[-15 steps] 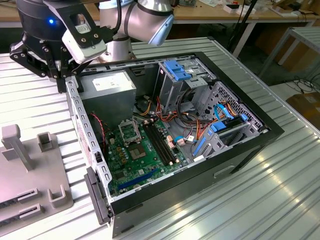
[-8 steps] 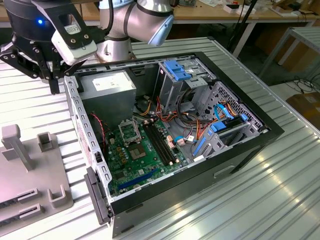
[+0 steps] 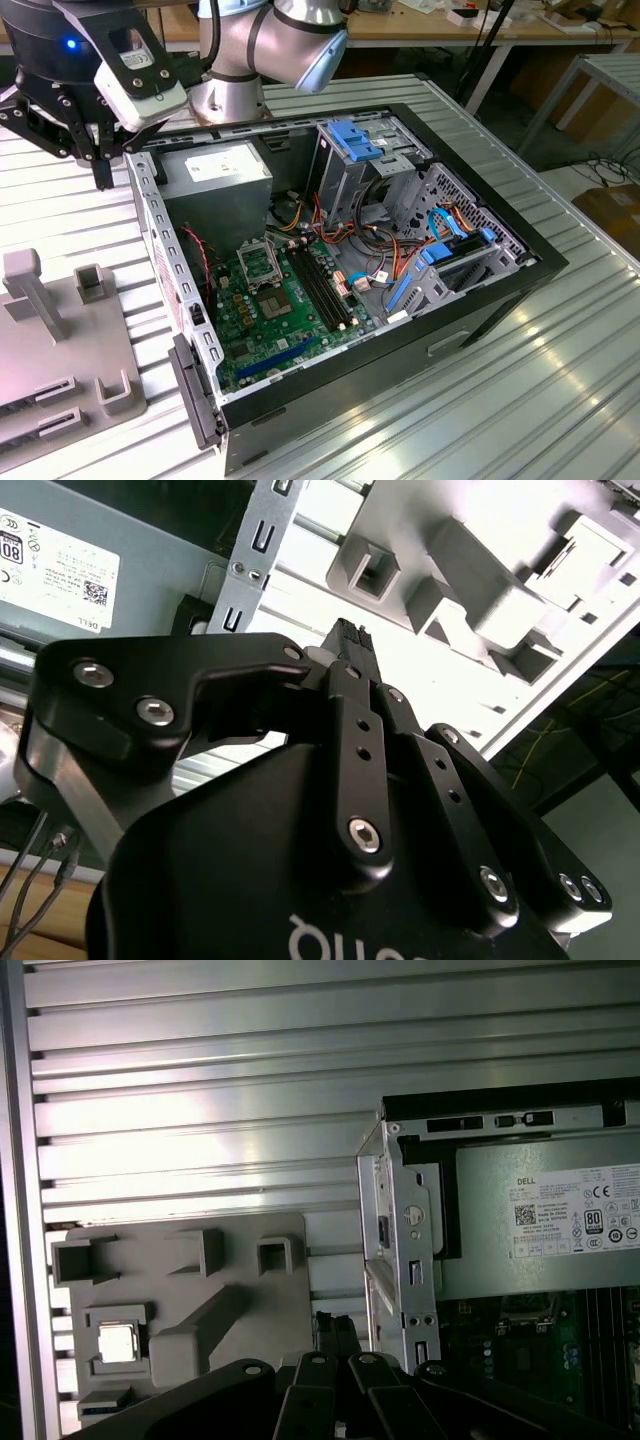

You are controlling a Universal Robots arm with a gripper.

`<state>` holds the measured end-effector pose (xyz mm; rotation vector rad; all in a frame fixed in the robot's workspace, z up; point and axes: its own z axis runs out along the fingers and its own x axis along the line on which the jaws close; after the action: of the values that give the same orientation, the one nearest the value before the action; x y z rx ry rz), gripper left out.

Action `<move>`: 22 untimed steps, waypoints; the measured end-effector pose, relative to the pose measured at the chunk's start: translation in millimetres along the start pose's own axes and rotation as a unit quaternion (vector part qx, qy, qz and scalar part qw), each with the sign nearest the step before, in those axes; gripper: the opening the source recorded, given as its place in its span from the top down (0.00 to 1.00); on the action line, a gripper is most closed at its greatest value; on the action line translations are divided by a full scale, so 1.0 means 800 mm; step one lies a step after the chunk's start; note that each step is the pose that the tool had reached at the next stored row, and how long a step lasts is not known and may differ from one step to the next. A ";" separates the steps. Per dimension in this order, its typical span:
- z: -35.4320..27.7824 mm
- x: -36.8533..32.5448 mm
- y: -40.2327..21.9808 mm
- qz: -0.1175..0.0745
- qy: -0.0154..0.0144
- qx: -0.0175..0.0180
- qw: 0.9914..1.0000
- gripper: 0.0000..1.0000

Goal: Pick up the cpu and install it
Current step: 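Reach for the cpu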

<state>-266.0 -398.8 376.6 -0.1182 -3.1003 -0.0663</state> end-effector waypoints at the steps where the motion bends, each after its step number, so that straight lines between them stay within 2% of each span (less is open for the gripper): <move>1: 0.0001 0.0011 -0.0001 0.000 0.000 0.000 1.000 0.89; 22: 0.0015 0.0149 -0.0012 0.000 0.000 0.000 1.000 0.89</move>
<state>-277.9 -398.8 375.8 -0.1182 -3.1002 -0.0663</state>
